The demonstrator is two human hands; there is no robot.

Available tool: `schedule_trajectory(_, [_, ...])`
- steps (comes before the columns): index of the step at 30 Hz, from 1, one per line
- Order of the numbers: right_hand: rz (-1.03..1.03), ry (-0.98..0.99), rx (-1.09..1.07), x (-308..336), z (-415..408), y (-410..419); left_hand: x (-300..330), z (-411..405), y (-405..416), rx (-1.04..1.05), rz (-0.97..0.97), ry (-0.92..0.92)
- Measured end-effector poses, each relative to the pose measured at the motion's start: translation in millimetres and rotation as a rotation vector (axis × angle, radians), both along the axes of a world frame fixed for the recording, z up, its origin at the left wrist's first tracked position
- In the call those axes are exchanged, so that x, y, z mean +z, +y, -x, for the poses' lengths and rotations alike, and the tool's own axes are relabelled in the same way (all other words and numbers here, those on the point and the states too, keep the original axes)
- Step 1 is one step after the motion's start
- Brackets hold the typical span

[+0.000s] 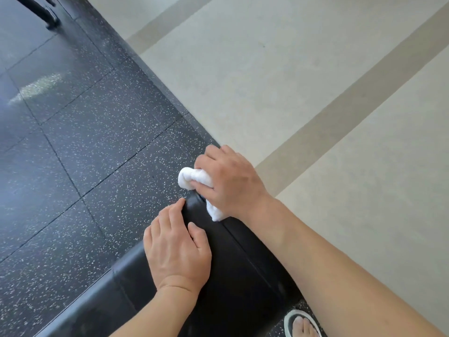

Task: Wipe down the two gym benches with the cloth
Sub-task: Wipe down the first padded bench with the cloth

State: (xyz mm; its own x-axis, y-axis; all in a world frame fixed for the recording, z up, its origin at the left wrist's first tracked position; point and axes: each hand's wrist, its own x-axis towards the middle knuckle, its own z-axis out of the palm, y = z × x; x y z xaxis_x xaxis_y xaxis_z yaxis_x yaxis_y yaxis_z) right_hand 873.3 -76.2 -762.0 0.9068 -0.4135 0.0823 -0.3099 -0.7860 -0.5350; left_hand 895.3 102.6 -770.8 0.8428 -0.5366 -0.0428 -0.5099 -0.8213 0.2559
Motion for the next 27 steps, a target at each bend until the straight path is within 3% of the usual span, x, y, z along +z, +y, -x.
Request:
schedule_trajectory(5, [-0.003,0.138,0.159,-6.9,-34.6,0.6,0.3,-2.7,1.1,0.003,0.005,0.006])
schedule_trajectory(12, [-0.057,0.116,0.191,1.7,-12.0,-8.2,2.7,-1.3,3.0,0.017,0.013,0.012])
schedule_trajectory(18, [-0.182,0.044,-0.051,-1.6,35.8,-41.5,8.3,0.5,2.9,0.018,0.023,0.037])
schedule_trajectory(24, [0.055,-0.011,0.126,0.3,14.5,-20.8,7.4,-0.4,3.3,0.023,0.026,0.056])
schedule_trajectory(27, [0.042,0.176,0.23,4.7,-21.2,-7.5,7.9,-1.8,3.5,0.019,0.021,0.062])
